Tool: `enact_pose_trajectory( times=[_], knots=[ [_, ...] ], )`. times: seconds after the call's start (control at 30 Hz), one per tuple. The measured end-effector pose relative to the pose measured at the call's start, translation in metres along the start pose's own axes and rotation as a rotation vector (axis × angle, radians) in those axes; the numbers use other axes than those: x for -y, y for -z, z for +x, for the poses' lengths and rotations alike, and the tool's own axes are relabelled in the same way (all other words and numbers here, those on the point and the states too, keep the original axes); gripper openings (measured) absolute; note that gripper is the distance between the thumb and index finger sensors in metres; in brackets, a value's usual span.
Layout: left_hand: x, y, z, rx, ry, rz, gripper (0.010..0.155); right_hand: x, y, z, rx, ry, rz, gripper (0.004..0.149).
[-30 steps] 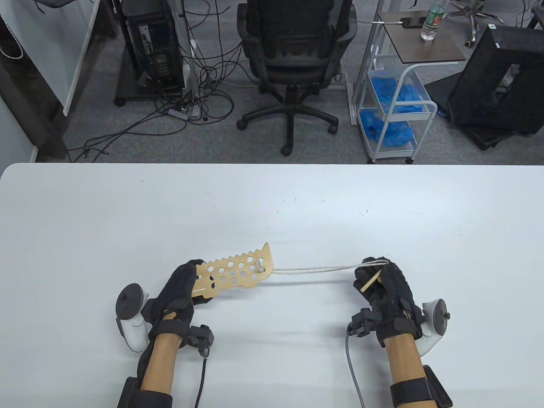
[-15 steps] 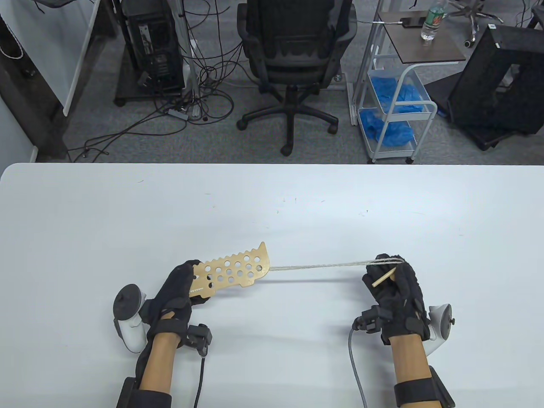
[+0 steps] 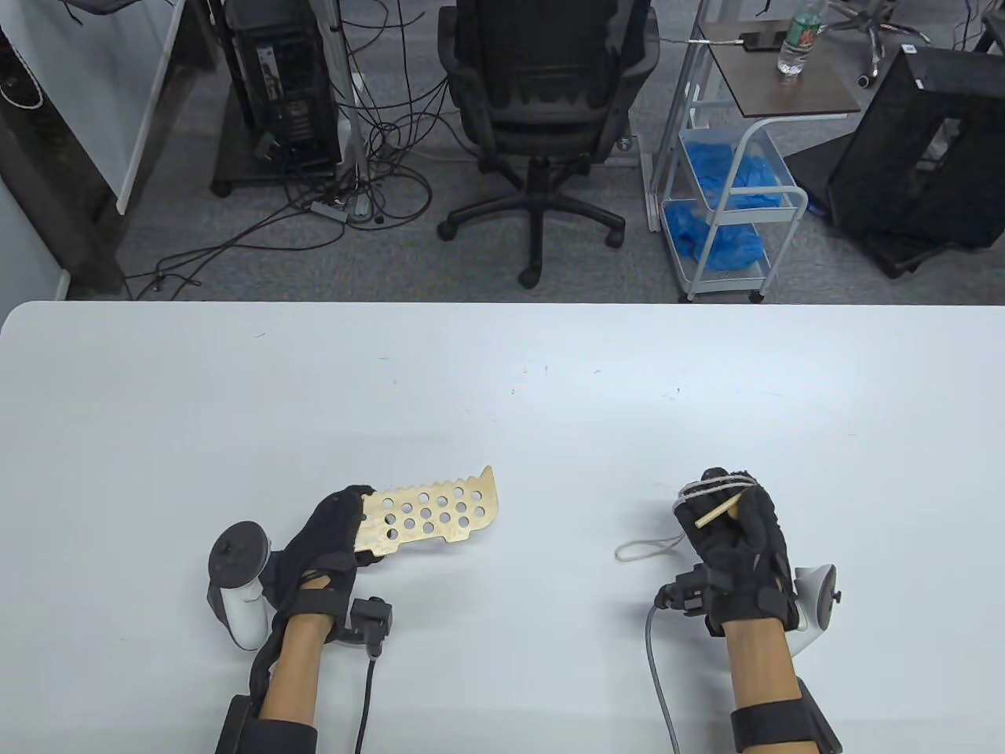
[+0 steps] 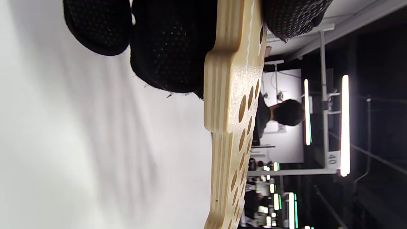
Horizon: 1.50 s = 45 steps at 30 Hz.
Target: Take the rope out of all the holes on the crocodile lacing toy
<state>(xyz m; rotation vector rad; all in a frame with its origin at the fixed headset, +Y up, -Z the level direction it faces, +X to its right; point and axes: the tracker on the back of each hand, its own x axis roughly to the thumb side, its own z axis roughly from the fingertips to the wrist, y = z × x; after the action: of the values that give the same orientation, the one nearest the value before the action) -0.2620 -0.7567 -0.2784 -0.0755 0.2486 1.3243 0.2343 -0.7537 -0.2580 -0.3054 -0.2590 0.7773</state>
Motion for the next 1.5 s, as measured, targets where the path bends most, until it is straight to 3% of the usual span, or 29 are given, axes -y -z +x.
enact_pose_trajectory(
  times=[0.13, 0.37, 0.5, 0.7, 1.07, 1.3, 1.5],
  knots=[
    [-0.002, 0.001, -0.002, -0.038, 0.167, 0.017, 0.055, 0.001, 0.001, -0.001, -0.001, 0.003, 0.000, 0.042],
    [-0.009, 0.002, -0.008, -0.094, 0.183, 0.067, 0.056, 0.001, 0.001, -0.001, -0.003, -0.002, 0.001, 0.042],
    [-0.011, 0.001, -0.005, -0.101, 0.344, 0.144, 0.057, 0.000, 0.000, -0.001, -0.003, -0.007, 0.001, 0.042],
    [-0.009, 0.002, -0.003, -0.093, 0.500, 0.170, 0.059, -0.004, 0.002, 0.001, 0.007, -0.076, 0.040, 0.043],
    [-0.008, 0.005, -0.004, -0.073, 0.615, 0.168, 0.061, -0.010, 0.001, 0.012, 0.059, -0.503, 0.032, 0.042],
    [0.002, 0.006, 0.000, -0.041, 0.721, 0.159, 0.061, -0.014, 0.006, 0.005, 0.023, -1.096, 0.025, 0.041],
    [0.025, 0.000, 0.015, 0.056, 0.836, 0.129, 0.061, -0.016, 0.012, -0.019, -0.048, -1.426, 0.099, 0.041]
  ],
)
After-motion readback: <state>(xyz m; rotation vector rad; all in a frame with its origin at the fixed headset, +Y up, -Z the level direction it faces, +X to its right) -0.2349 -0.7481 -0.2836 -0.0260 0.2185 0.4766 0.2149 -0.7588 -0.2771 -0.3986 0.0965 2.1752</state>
